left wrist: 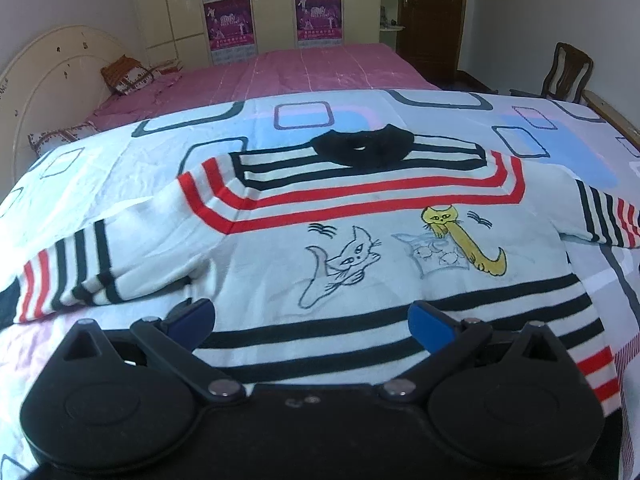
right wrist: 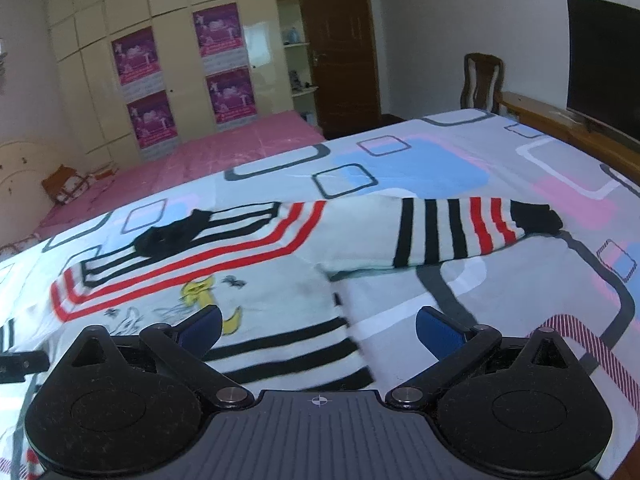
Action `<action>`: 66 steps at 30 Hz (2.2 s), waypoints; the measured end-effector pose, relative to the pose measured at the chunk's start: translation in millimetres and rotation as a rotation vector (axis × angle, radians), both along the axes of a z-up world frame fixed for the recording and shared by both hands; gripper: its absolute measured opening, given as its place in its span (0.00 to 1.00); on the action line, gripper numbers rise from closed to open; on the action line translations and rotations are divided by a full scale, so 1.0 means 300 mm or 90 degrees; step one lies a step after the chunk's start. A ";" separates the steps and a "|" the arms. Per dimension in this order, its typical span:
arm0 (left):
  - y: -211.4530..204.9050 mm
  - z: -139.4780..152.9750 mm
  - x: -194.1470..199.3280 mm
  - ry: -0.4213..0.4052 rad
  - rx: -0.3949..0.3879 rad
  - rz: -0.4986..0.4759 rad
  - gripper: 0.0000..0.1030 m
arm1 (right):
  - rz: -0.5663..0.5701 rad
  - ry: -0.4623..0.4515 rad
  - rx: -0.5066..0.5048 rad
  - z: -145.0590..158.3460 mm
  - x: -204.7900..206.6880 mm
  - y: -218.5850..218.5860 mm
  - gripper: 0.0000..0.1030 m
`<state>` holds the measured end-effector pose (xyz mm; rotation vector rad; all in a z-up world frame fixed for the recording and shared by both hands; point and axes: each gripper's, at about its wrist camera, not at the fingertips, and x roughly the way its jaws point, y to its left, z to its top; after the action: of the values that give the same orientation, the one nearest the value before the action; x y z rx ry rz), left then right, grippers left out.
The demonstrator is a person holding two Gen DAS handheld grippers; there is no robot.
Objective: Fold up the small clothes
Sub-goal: 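Move the right tool to the sleeve cuff and grasp it, then carry the sleeve across the sweater body with the right tool and release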
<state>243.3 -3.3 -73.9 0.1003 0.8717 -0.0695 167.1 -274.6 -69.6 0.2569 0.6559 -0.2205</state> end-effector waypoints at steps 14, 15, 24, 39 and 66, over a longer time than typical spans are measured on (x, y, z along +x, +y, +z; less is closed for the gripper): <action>-0.269 -0.115 0.160 0.016 0.003 0.009 0.95 | -0.105 0.040 0.007 -0.153 0.178 -0.530 0.87; -0.286 -0.121 0.171 0.017 0.004 0.008 0.94 | -0.113 0.049 0.010 -0.168 0.187 -0.570 0.81; -0.390 -0.178 0.258 0.039 0.015 0.012 0.94 | -0.203 0.086 0.075 -0.296 0.268 -0.860 0.79; -0.324 -0.186 0.317 0.043 -0.022 0.024 0.75 | -0.194 0.011 0.057 -0.269 0.359 -0.903 0.08; 0.079 -0.140 0.311 0.012 -0.115 0.075 0.79 | 0.321 0.026 0.069 -0.233 0.451 0.297 0.58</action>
<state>336.7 20.4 -115.9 -0.1211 0.8847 -0.0380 302.5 -185.6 -139.4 0.1845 0.7526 0.2939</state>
